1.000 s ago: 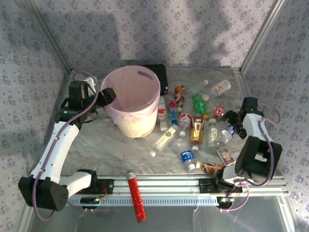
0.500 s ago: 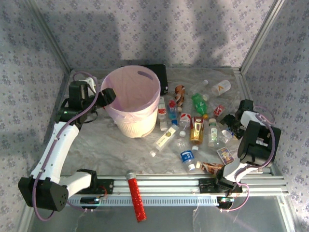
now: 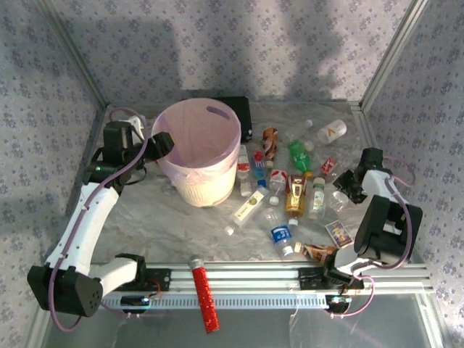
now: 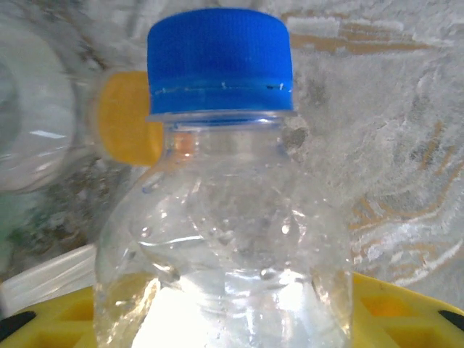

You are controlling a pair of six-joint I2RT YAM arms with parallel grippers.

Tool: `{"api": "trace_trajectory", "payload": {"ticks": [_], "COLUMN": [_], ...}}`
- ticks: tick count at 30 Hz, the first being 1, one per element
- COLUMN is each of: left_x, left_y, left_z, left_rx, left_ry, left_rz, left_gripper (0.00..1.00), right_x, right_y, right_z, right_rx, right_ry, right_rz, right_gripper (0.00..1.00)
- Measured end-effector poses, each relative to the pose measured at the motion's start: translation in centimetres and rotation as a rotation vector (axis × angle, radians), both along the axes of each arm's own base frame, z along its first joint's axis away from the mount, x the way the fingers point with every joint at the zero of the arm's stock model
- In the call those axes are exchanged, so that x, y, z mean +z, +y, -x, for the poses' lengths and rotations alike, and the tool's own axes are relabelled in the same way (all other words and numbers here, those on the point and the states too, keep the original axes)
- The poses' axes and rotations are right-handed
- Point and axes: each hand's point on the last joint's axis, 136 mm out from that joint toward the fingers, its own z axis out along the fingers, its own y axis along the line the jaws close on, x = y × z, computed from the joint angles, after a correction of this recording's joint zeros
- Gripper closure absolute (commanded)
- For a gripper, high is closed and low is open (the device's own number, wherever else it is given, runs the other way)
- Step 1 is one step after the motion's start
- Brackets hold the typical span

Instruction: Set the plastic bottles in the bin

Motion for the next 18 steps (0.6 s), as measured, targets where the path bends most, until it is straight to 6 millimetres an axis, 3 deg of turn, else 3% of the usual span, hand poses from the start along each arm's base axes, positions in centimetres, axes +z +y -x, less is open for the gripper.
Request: {"api": "trace_trajectory", "payload": {"ticks": [4,7,12,15,18], "left_x": [0.0,0.0,0.0,0.0,0.0], "left_y": [0.0,0.0,0.0,0.0,0.0], "left_z": [0.0,0.0,0.0,0.0,0.0], "left_rx": [0.0,-0.001,-0.001,-0.001,-0.002], "left_ry": [0.0,0.0,0.0,0.0,0.0], "left_rz": [0.0,0.0,0.0,0.0,0.0], "left_gripper": [0.31,0.31,0.32,0.32,0.33], "right_x": [4.3,9.6,21.4,26.9,31.2], "right_y": [1.1,3.1,9.0,13.1,17.8], "right_z": [-1.0,-2.9,-6.6,-7.3,-7.5], "right_rx": [0.041,0.108,0.273,0.376,0.487], "right_ry": [-0.089,-0.214,-0.489,-0.619,-0.714], "right_rz": [0.015,0.043,0.077,0.07,0.044], "right_gripper": [0.46,0.46,0.48,0.48,0.49]}}
